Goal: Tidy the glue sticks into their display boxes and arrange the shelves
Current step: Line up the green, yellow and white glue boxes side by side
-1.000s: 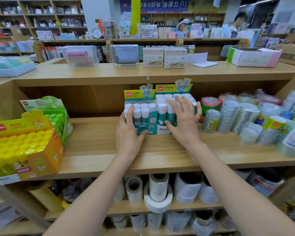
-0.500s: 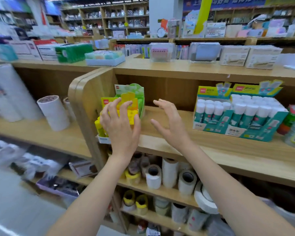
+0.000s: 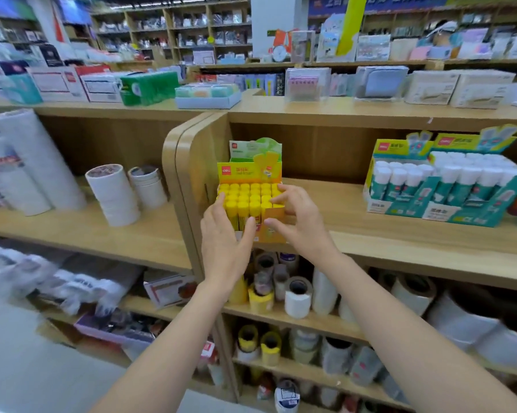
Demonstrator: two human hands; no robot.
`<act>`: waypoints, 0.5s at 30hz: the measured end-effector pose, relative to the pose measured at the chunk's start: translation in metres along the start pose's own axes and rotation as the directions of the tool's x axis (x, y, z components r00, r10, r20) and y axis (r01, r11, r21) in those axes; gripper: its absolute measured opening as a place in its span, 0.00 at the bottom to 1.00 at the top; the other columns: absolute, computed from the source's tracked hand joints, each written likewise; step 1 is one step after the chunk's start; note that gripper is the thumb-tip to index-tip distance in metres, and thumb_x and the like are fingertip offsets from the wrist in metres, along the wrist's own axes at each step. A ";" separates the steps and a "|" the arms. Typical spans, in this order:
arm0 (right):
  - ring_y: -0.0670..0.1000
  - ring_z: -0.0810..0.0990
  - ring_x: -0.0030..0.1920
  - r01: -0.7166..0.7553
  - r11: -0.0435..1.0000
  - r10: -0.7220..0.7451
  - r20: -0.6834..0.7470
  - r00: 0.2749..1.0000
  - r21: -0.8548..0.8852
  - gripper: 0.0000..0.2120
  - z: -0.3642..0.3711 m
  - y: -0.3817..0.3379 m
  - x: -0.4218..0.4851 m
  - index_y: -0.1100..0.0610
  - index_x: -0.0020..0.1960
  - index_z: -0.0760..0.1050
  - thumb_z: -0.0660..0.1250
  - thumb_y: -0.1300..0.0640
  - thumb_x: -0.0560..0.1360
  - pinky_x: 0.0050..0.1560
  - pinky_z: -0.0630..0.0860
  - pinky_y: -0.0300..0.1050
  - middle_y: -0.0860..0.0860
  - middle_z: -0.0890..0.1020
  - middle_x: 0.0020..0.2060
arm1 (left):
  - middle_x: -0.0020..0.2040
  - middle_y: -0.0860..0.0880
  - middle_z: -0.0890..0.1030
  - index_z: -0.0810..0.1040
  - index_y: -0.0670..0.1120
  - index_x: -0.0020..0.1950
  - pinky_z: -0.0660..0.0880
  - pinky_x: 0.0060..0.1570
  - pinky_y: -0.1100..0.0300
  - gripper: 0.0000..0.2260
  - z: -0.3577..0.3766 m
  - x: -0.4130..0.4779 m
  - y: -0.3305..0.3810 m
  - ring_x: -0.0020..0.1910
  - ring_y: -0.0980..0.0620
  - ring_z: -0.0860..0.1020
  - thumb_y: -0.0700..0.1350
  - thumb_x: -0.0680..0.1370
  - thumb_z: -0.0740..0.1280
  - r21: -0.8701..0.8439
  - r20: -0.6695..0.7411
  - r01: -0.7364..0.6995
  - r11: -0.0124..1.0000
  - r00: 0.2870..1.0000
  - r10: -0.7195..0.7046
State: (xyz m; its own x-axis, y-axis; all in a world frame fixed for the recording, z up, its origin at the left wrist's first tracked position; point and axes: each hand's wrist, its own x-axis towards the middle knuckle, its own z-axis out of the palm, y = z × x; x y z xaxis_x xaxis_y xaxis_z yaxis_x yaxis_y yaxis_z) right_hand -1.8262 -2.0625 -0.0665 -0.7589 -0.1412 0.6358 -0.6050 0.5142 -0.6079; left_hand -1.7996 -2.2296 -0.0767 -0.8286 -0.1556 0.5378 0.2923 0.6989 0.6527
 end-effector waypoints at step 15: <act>0.51 0.74 0.65 -0.176 0.886 0.117 -0.161 0.980 -0.429 0.16 -0.083 0.032 -0.017 0.52 0.57 0.75 0.74 0.51 0.72 0.67 0.71 0.56 0.51 0.79 0.63 | 0.68 0.43 0.67 0.61 0.55 0.76 0.71 0.61 0.55 0.34 0.073 0.017 0.050 0.67 0.45 0.69 0.46 0.74 0.74 -0.037 0.195 -0.192 0.981 0.961 0.196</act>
State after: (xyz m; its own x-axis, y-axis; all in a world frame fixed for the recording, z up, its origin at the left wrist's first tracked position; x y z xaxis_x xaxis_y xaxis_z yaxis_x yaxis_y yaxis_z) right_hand -1.8127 -1.9737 -0.0572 -0.7758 0.0577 0.6284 -0.2989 0.8434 -0.4464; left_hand -1.8336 -2.1466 -0.0736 -0.8321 0.1233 0.5408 0.4637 0.6896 0.5562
